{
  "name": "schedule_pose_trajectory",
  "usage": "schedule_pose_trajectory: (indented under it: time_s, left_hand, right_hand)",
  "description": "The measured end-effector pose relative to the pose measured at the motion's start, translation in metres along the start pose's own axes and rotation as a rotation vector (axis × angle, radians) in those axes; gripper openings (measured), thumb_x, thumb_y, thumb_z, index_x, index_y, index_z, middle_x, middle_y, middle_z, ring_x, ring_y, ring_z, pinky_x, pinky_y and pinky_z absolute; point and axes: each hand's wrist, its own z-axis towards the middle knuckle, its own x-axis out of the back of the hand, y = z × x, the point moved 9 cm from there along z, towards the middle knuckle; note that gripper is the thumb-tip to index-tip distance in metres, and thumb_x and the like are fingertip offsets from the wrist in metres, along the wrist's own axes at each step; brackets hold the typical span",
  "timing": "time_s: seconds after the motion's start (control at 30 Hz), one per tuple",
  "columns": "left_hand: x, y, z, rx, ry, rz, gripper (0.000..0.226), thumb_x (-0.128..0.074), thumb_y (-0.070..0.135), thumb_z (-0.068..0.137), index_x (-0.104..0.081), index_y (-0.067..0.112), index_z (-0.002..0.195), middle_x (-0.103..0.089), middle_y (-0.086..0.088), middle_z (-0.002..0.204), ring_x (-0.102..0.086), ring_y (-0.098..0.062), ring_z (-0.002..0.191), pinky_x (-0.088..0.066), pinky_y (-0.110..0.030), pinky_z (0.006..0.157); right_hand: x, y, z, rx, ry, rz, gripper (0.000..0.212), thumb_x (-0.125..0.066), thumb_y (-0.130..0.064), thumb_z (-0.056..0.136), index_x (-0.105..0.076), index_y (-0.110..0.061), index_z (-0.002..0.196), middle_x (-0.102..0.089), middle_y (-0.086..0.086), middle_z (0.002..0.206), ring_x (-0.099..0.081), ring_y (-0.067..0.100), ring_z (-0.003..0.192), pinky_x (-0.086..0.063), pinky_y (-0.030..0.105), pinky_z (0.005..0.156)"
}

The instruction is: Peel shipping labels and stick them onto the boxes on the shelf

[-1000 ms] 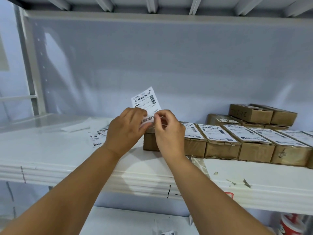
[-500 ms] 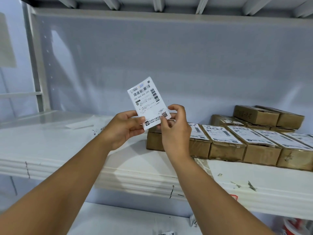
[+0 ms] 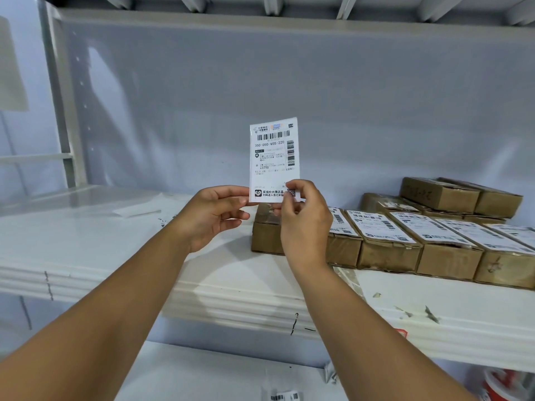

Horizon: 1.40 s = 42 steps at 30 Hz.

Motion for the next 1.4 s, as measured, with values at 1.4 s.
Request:
schedule_pose_trajectory:
  time_s: [1.4]
  left_hand:
    - [-0.007, 0.003, 0.000, -0.047, -0.084, 0.147, 0.021, -0.059, 0.007, 0.086, -0.056, 0.016, 0.067, -0.051, 0.002, 0.061, -0.027, -0.010, 0.046, -0.022, -0.019, 0.046]
  right_hand:
    - [-0.028, -0.025, -0.015, 0.293, -0.218, -0.239, 0.013, -0.062, -0.025, 0.088, -0.072, -0.017, 0.085, -0.070, -0.003, 0.085, -0.058, 0.018, 0.087, -0.033, 0.020, 0.075]
